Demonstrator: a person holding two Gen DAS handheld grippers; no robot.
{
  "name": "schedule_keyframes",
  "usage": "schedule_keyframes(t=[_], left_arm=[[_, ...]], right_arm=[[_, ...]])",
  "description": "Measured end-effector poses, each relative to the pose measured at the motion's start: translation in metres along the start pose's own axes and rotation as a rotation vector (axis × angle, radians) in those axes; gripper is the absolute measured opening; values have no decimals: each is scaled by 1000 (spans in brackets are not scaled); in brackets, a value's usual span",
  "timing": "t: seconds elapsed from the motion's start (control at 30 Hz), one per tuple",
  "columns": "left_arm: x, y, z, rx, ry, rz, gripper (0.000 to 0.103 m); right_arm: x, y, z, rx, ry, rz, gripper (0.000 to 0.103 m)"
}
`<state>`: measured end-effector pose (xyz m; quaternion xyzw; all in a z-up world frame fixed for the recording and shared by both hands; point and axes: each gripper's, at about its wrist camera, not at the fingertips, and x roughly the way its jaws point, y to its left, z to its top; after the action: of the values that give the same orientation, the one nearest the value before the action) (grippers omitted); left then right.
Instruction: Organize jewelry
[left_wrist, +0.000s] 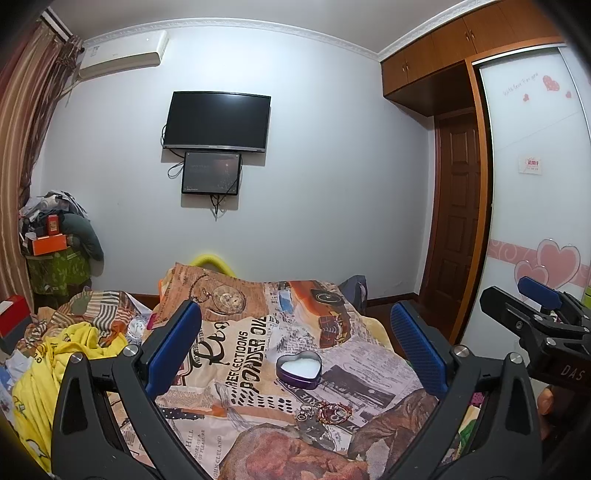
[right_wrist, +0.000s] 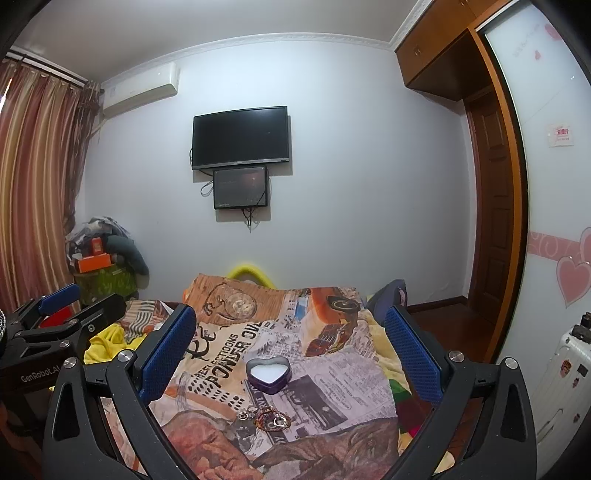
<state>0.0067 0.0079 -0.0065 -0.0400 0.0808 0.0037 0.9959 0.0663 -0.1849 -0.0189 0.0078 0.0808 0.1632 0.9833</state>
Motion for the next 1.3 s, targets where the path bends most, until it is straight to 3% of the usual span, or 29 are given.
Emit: schedule_keyframes(t=[1.3], left_arm=[[7, 0, 0, -9, 24, -5, 103]], right_arm=[[2, -1, 1, 2, 12, 5, 101]])
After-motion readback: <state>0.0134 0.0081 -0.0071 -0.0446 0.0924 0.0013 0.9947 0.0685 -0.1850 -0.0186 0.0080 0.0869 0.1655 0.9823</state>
